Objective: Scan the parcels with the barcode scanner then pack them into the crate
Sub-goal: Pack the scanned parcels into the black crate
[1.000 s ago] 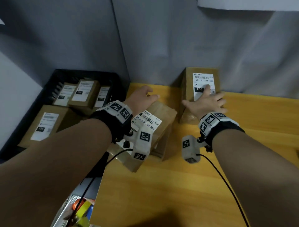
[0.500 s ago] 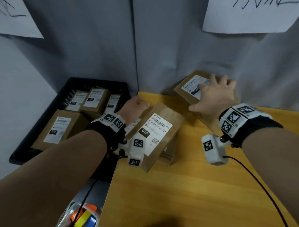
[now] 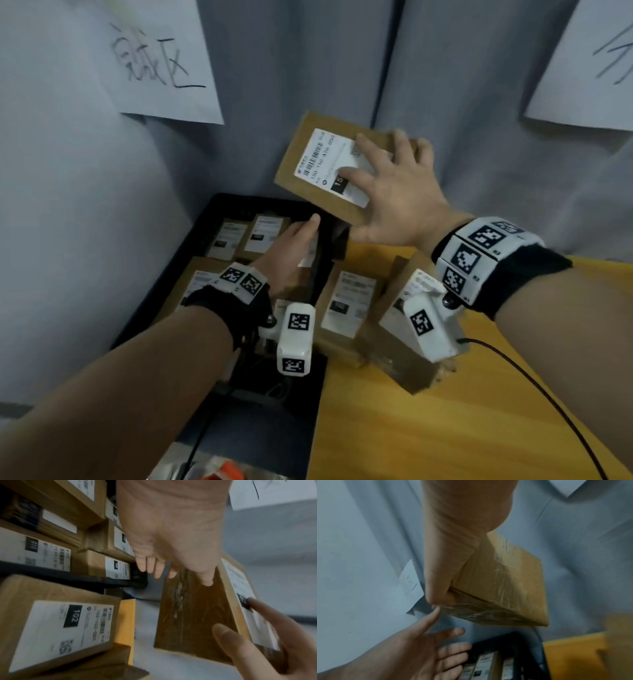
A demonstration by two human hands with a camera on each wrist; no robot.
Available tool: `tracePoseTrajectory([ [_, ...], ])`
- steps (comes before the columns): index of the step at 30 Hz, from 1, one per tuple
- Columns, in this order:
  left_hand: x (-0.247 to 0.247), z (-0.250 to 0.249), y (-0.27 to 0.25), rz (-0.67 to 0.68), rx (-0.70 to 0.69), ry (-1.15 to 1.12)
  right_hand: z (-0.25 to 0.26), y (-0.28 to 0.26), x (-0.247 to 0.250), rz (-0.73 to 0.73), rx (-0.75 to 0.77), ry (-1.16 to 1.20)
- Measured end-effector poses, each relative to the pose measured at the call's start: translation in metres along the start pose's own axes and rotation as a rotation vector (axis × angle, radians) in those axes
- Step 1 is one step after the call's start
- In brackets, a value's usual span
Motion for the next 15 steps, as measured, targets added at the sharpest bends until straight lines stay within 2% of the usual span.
tracePoseTrajectory([
  [2, 0.023, 0.013, 0.004, 0.017, 0.071, -0.157, 0.03, 0.016, -0.007, -0.023, -0.039, 0.105],
  [5, 0.056, 0.033, 0.012, 0.028, 0.175, -0.314, 0.069, 0.03, -0.03, 0.003, -0.206, 0.299],
  [8, 0.085, 0.056, 0.018, 0.047, 0.222, -0.352, 0.106, 0.036, -0.059, 0.054, -0.379, 0.499],
  [10, 0.104, 0.073, 0.022, 0.02, 0.248, -0.371, 0.126, 0.037, -0.079, 0.074, -0.439, 0.617],
  [15, 0.138, 0.101, 0.024, 0.013, 0.354, -0.324, 0.149, 0.035, -0.122, 0.008, -0.592, 1.076],
])
Point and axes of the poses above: each hand's wrist, its own y-axis towards the middle knuckle, its own x-axis out of the back of the hand, z = x × y, the point moved 7 cm from there along y, towards the middle knuckle, and after that the axes turned 9 degrees about -z, right-handed, at the moved point
